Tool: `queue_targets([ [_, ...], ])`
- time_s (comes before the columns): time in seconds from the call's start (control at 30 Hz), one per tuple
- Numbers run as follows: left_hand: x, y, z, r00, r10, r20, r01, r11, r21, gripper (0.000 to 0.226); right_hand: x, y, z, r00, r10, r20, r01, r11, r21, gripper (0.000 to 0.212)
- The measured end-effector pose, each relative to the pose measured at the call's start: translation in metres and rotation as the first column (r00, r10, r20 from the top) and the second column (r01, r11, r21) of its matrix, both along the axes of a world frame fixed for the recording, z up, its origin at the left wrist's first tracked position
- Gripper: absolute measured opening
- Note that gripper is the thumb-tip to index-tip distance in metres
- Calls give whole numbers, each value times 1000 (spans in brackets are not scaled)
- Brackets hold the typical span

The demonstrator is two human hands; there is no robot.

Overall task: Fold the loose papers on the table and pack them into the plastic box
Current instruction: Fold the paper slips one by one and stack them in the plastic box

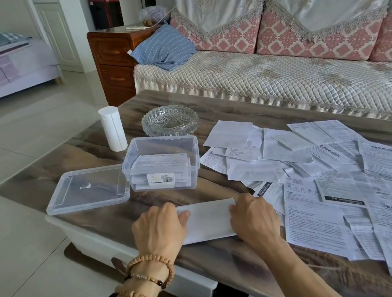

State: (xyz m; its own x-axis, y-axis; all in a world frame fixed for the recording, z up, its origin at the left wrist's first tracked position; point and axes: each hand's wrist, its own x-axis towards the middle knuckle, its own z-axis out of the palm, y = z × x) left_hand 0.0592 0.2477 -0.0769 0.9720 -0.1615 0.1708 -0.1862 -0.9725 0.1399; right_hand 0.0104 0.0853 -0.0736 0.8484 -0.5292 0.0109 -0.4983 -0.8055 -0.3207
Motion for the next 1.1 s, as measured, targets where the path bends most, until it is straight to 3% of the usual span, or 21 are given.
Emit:
queue_targets([
  [0.07,-1,0,-4,992,-53,111,58,997,-46,30,0,1,-1,1000,-3,11,3,1000,-16,31],
  [0.13,1,-1,-11,960,-194,204,216,972,-93,18,0,2,-3,1000,-4,19,4,999,-32,31],
  [0.2,0,-8,-22,891,-398,218,424,902,-85,12,-2,4,-3,1000,7,28,-6,998,-60,30],
  [0.3,-3,-10,-36,794,-583,171,600,797,-68,27,-4,4,-5,998,24,54,-17,993,-113,30],
  [0.43,2,11,-26,805,-589,-72,588,808,-36,70,-6,6,-10,988,96,122,-70,976,-204,14],
  [0.53,7,21,-18,789,-576,-214,586,810,-19,87,-8,7,-18,916,387,105,-323,868,-377,17],
  [0.63,7,22,-14,775,-562,-287,579,815,-33,96,-13,17,-22,834,543,-97,-551,814,-185,63],
  [0.7,7,24,-12,768,-555,-319,578,815,-28,93,-12,14,-26,827,540,-158,-560,816,-142,72],
  [0.83,11,34,-9,767,-527,-365,564,826,-7,64,-18,-10,-25,828,519,-211,-554,814,-172,79],
  [0.93,11,40,-6,761,-519,-389,555,832,-23,60,-27,-31,-22,826,499,-261,-553,807,-207,86],
  [1.03,11,39,-4,757,-517,-400,550,834,-36,60,-26,-23,-14,837,481,-259,-545,775,-320,72],
  [1.1,10,38,-3,756,-516,-402,544,837,-52,59,-22,3,-12,846,502,-180,-533,781,-325,59],
])
